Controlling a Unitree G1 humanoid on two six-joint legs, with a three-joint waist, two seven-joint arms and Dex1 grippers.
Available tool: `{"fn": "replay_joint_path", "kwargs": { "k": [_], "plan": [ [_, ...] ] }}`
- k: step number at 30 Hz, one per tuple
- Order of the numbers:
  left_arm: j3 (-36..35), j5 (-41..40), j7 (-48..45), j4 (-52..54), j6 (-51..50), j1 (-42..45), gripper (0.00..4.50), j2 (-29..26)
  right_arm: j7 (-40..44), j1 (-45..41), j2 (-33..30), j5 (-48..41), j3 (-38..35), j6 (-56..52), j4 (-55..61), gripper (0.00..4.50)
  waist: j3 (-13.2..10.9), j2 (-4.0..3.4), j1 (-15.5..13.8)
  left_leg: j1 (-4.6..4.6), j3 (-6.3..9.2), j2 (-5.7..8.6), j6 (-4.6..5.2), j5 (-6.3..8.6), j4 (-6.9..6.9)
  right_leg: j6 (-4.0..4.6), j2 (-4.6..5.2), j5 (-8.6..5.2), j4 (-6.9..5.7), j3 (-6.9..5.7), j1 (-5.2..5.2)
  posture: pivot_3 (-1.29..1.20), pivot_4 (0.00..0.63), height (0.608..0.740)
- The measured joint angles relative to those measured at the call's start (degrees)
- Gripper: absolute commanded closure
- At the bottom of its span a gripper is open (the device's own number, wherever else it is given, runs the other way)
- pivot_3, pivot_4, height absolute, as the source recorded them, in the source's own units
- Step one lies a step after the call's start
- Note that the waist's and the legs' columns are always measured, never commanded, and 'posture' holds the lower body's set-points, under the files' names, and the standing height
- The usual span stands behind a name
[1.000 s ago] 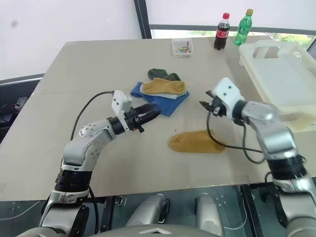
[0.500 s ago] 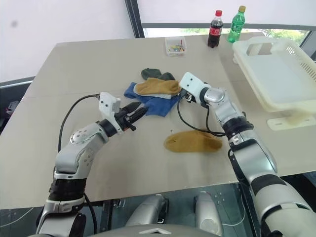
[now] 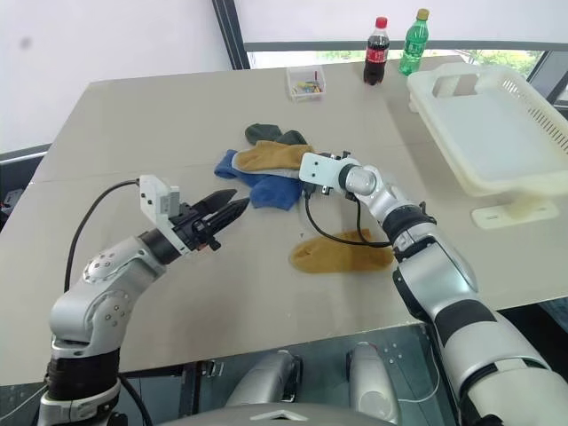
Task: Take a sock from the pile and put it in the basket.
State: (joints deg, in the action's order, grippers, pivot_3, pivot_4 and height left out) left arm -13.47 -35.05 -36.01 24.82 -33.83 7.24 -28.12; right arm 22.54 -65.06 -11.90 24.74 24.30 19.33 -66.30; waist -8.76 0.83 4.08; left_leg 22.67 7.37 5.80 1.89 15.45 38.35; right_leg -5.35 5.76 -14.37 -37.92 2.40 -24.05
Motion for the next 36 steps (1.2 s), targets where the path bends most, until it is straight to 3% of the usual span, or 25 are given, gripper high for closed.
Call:
{"fn": "replay_joint_path", "kwargs": {
  "k": [11, 14, 16, 17, 29, 36],
  "plan": [
    [-1.7, -1.2, -1.5, 0.4, 1.8, -1.7, 2.56, -1.1, -1.8, -0.1, 0.2, 2.1, 0.0, 2.1, 0.0, 2.52, 0.0, -0.02, 0.0, -0.01, 0.0, -0.01, -0.01, -0.01, -0.01, 0.0, -0.02, 0.0, 0.0, 0.01, 0.01, 0.0, 0.15, 0.74],
    [-1.8, -1.4, -1.5, 0.6, 1.8, -2.0, 2.52, -1.2, -2.2, -0.5, 0.7, 2.3, 0.0, 2.2, -1.0, 3.35, 0.0, -0.02, 0.0, -0.02, 0.0, -0.01, -0.01, -0.01, -0.01, 0.01, -0.03, 0.0, -0.01, 0.02, 0.0, 0.0, 0.15, 0.74],
    [-1.9, -2.6, -1.8, 1.5, 1.8, -3.0, 2.52, -1.7, -2.7, -0.7, 0.9, 2.6, 0.0, 2.2, -1.7, 4.37, 0.0, -0.02, 0.0, -0.02, -0.01, -0.02, -0.01, -0.01, -0.02, 0.01, -0.03, 0.0, 0.0, 0.03, 0.0, 0.0, 0.15, 0.74],
    [-2.3, -3.6, -2.1, 1.8, 1.8, -3.4, 2.52, -1.9, -2.8, -0.7, 1.0, 2.7, 0.0, 2.2, -2.0, 4.45, 0.0, -0.03, 0.0, -0.02, -0.01, -0.02, -0.01, -0.01, -0.02, 0.01, -0.03, 0.0, 0.0, 0.03, 0.0, 0.0, 0.15, 0.74],
    [-14.6, -12.2, -9.5, 4.5, 2.2, -15.1, 2.52, -9.0, -1.5, -0.7, 0.2, 2.9, -0.1, 3.9, -1.5, 4.45, -0.1, -0.24, 0.0, -0.05, -0.03, -0.05, -0.02, -0.01, -0.05, 0.02, -0.07, 0.0, 0.01, 0.07, 0.0, 0.0, 0.15, 0.74],
    [-18.5, -12.3, -12.7, 4.9, 4.7, -20.5, 2.52, -10.1, 6.2, 2.6, -4.5, 0.6, -0.6, 5.8, 10.0, 4.45, -0.2, -0.31, -0.3, -0.05, -0.01, -0.05, -0.02, 0.0, -0.06, 0.02, -0.07, 0.0, 0.04, 0.04, 0.01, 0.0, 0.15, 0.74]
  ]
}}
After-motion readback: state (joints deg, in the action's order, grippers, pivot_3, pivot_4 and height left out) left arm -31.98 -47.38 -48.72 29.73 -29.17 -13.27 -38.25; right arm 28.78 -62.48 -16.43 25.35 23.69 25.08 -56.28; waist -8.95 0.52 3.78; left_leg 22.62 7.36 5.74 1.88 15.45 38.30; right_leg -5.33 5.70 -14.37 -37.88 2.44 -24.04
